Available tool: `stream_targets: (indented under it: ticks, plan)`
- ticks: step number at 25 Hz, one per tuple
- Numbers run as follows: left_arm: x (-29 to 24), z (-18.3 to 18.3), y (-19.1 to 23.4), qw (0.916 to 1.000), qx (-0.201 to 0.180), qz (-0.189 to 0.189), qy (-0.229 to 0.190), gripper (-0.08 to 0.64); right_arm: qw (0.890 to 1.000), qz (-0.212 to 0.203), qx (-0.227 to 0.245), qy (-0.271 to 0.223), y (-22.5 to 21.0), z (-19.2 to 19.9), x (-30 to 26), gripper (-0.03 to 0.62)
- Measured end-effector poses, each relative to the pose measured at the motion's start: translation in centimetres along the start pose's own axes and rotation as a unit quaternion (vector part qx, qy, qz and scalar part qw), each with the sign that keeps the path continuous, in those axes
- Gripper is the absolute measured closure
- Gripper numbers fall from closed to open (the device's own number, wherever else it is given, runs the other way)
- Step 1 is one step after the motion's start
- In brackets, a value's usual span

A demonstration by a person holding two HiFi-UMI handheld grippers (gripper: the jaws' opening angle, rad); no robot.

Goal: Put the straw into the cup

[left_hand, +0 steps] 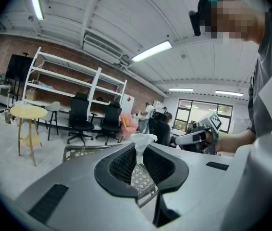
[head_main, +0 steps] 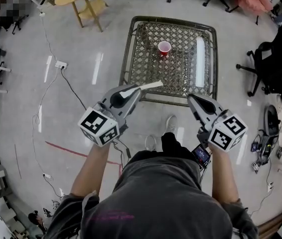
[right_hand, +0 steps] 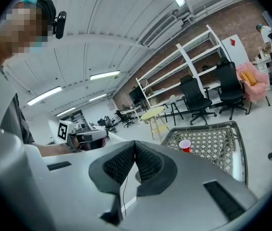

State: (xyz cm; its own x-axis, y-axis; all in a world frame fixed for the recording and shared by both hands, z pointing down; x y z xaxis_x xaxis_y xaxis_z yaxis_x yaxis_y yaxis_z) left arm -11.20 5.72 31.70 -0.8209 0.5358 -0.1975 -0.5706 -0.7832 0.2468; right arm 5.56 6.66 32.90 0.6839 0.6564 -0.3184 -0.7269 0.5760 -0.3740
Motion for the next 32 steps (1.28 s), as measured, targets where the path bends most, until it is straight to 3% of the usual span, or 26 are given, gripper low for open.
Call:
stream_targets:
  ticks: [32]
  plan:
    - [-12.5, -2.3, 5.5, 0.9987, 0.017, -0.045, 0.015, 0.509, 0.998, -0.052, 0.0, 0.028, -12.5, -5.2, -4.5, 0.578]
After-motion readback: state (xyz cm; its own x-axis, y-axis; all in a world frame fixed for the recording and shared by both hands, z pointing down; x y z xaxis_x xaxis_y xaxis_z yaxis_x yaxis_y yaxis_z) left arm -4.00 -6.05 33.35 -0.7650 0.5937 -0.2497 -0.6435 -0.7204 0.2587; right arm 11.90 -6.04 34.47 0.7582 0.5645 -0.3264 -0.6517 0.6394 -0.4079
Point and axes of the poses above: the fingertips, and each gripper's own axes: x backward along the fingers, y to its left, z out of its underside, the point moved 1 cm from there along x, backward along the fingers, and after that the axes turned 8 degrees about z, right-handed, at the moved point
